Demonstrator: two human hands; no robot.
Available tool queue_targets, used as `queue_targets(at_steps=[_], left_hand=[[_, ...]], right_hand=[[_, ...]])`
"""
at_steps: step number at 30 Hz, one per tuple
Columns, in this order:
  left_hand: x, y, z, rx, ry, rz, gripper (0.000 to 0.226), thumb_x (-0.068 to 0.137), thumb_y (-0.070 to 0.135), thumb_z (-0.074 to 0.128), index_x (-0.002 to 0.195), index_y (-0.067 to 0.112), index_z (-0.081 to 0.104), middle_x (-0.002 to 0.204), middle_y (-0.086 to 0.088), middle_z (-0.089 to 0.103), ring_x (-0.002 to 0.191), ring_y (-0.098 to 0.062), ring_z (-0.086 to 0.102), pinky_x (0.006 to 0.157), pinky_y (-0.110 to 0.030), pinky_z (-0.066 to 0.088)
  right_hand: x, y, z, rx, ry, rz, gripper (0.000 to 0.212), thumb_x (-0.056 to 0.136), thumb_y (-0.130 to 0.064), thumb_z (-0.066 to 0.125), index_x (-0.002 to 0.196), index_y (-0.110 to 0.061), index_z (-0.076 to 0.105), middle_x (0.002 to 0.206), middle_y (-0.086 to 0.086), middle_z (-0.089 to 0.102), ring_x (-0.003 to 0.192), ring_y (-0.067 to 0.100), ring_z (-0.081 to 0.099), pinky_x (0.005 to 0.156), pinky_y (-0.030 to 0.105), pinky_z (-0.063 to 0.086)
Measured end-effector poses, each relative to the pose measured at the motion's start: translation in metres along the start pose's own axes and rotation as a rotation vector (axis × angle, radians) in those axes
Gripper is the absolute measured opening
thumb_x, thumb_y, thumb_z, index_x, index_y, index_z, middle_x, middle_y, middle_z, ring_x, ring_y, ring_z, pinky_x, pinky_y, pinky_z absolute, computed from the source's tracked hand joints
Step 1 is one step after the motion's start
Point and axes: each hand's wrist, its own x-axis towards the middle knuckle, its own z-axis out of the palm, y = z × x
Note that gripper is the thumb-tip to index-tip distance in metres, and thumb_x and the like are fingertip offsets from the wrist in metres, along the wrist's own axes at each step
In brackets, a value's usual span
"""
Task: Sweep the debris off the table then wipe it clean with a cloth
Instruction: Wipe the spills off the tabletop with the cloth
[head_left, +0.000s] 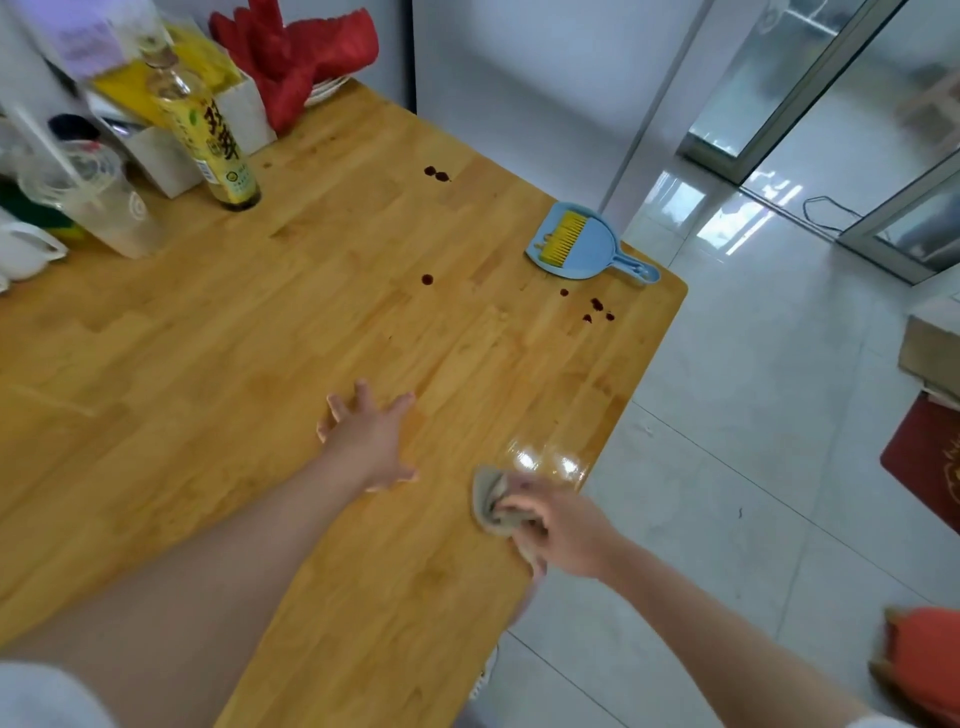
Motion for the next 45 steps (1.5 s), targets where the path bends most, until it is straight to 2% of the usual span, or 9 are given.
queue_targets(at_steps=[3,5,12,15,20,28,32,40,45], left_hand=[[0.002,0.000,0.000,-0.014,-0.006,-0.009,0.102,0.080,0.051,0.076,0.154,0.044,0.006,0.161,-0.016,-0.021,0.145,-0.053,-0.009,0.117,-0.063,0.016],[0.003,0.001,0.003,-0.016,-0.002,-0.012,0.103,0.079,0.051,0.077,0.154,0.044,0.006,0.161,-0.016,-0.021,0.145,-0.053,-0.009,0.116,-0.064,0.018],[0.004,0.001,0.000,-0.021,-0.013,-0.013,0.103,0.080,0.052,0.076,0.154,0.045,0.004,0.161,-0.015,-0.022,0.145,-0.053,-0.011,0.117,-0.063,0.016],[0.005,0.001,0.000,-0.017,-0.011,-0.015,0.103,0.080,0.052,0.076,0.153,0.045,0.003,0.160,-0.014,-0.024,0.145,-0.052,-0.013,0.117,-0.062,0.015],[0.006,-0.002,0.003,0.019,-0.010,-0.018,0.104,0.079,0.054,0.075,0.153,0.046,0.002,0.160,-0.012,-0.023,0.146,-0.050,-0.013,0.117,-0.062,0.016],[0.006,0.023,-0.019,-0.086,-0.077,-0.180,0.088,0.082,0.046,0.075,0.150,0.041,0.019,0.162,-0.011,-0.013,0.149,-0.041,-0.009,0.115,-0.051,0.029],[0.021,0.070,-0.032,-0.157,0.084,-0.270,0.049,0.092,0.042,0.063,0.134,0.029,0.041,0.146,-0.014,0.027,0.136,-0.038,0.028,0.099,-0.045,0.047],[0.085,0.193,-0.069,-0.222,0.427,0.009,0.034,0.097,0.030,0.056,0.130,0.029,0.050,0.135,0.002,0.045,0.128,-0.022,0.039,0.093,-0.038,0.047],[0.125,0.236,-0.101,-0.115,0.551,0.196,0.030,0.098,0.020,0.051,0.127,0.025,0.057,0.124,0.003,0.052,0.122,-0.020,0.042,0.082,-0.036,0.049]], right_hand=[[0.026,0.037,-0.040,0.198,0.332,0.434,0.021,0.098,-0.018,0.052,0.112,-0.034,0.055,0.067,-0.008,0.071,0.060,0.007,0.071,0.071,0.035,0.058],[0.043,0.039,-0.044,0.278,0.572,0.649,0.014,0.101,-0.021,0.050,0.113,-0.028,0.054,0.089,-0.002,0.072,0.064,0.015,0.070,0.069,0.038,0.057],[0.031,-0.023,0.003,-0.054,-0.063,-0.041,0.022,0.097,-0.026,0.053,0.117,-0.033,0.059,0.120,-0.019,0.060,0.080,0.005,0.070,0.073,0.024,0.052],[0.062,0.022,-0.045,0.051,0.069,0.152,0.021,0.101,-0.024,0.052,0.120,-0.030,0.056,0.093,-0.012,0.069,0.062,0.003,0.069,0.060,0.027,0.055],[0.121,0.073,-0.088,-0.015,0.464,0.441,0.015,0.101,-0.034,0.048,0.115,-0.030,0.050,0.121,-0.007,0.056,0.080,0.011,0.066,0.064,0.034,0.056],[0.128,0.060,-0.111,-0.152,-0.174,-0.236,0.027,0.098,-0.031,0.054,0.124,-0.029,0.063,0.123,-0.025,0.056,0.075,-0.004,0.057,0.070,0.026,0.057],[0.119,0.118,-0.156,-0.145,-0.181,-0.138,0.023,0.094,-0.030,0.059,0.116,-0.034,0.065,0.112,-0.031,0.056,0.084,0.000,0.062,0.069,0.027,0.055],[0.117,0.163,-0.178,0.121,0.057,0.172,0.015,0.097,-0.029,0.055,0.106,-0.041,0.056,0.082,-0.012,0.070,0.067,0.009,0.069,0.059,0.028,0.055],[0.112,0.166,-0.232,0.702,0.219,0.337,0.007,0.097,-0.006,0.057,0.091,-0.004,0.061,0.058,0.006,0.058,0.048,0.023,0.059,0.052,0.040,0.058]])
